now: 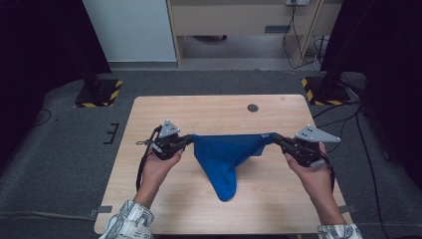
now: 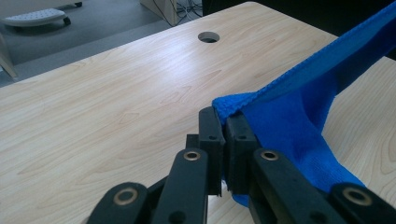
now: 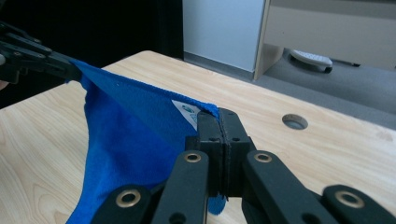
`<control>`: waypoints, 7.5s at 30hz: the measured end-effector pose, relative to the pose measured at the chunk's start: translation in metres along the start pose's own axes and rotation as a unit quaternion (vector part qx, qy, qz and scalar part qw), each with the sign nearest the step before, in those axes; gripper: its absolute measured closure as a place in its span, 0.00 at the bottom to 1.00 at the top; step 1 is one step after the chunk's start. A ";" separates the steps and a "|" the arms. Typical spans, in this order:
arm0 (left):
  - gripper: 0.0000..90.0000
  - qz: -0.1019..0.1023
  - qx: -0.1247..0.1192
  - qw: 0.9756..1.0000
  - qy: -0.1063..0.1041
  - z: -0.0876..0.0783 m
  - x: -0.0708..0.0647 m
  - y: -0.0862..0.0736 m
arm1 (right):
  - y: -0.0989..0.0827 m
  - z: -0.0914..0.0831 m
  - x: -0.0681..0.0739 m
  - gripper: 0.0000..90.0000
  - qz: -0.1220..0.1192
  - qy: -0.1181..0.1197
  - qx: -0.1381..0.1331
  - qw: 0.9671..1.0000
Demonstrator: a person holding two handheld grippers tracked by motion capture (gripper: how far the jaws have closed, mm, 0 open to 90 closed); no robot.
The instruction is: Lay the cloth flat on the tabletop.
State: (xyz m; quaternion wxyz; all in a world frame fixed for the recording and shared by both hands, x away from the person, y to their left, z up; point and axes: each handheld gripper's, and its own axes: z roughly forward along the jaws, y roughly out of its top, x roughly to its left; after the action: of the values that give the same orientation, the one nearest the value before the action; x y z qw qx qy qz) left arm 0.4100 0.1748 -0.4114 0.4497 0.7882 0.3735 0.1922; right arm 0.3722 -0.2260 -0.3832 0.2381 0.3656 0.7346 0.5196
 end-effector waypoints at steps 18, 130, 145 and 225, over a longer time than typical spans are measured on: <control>0.95 0.001 0.006 1.000 -0.002 0.010 0.002 0.000 | 0.014 -0.007 -0.006 1.00 -0.003 -0.009 -0.001 1.000; 0.97 0.002 0.046 0.997 0.054 0.052 0.044 0.029 | -0.008 0.096 -0.071 0.98 0.012 -0.013 0.091 0.996; 0.96 -0.012 0.082 0.994 0.068 0.087 0.071 0.017 | -0.024 0.144 -0.082 0.99 0.038 -0.032 0.121 0.991; 0.17 -0.063 0.045 0.995 0.055 0.048 0.071 -0.053 | -0.024 0.161 -0.092 0.18 0.090 -0.082 0.147 0.982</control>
State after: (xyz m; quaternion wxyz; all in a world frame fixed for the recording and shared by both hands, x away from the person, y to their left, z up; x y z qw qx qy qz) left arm 0.4642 0.2187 -0.4844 0.4037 0.7706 0.4551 0.1898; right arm 0.5395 -0.2075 -0.4646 0.1933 0.5028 0.7449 0.3937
